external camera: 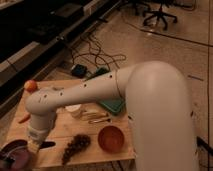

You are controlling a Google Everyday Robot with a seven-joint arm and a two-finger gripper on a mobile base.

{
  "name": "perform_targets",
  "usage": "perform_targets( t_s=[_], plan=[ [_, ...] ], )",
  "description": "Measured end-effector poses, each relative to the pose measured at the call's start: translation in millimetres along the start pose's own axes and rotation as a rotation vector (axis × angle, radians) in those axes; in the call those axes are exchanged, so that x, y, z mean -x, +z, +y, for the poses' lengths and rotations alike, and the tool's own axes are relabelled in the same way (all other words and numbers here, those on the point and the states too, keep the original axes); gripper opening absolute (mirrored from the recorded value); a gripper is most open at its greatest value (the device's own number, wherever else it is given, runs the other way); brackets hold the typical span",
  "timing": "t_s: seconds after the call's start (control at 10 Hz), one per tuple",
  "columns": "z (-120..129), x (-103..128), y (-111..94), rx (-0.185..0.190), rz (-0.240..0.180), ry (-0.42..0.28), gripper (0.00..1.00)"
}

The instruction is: Wipe purple bowl with brush

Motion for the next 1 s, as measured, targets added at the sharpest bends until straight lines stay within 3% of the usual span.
perform_targets(
  t_s=[0.5, 1.0],
  plan=[
    [-11, -14, -19, -0.023, -0.032, 0.028, 0.00],
    [-36, -7, -40, -0.025, -0.096, 0.018, 0.00]
  ],
)
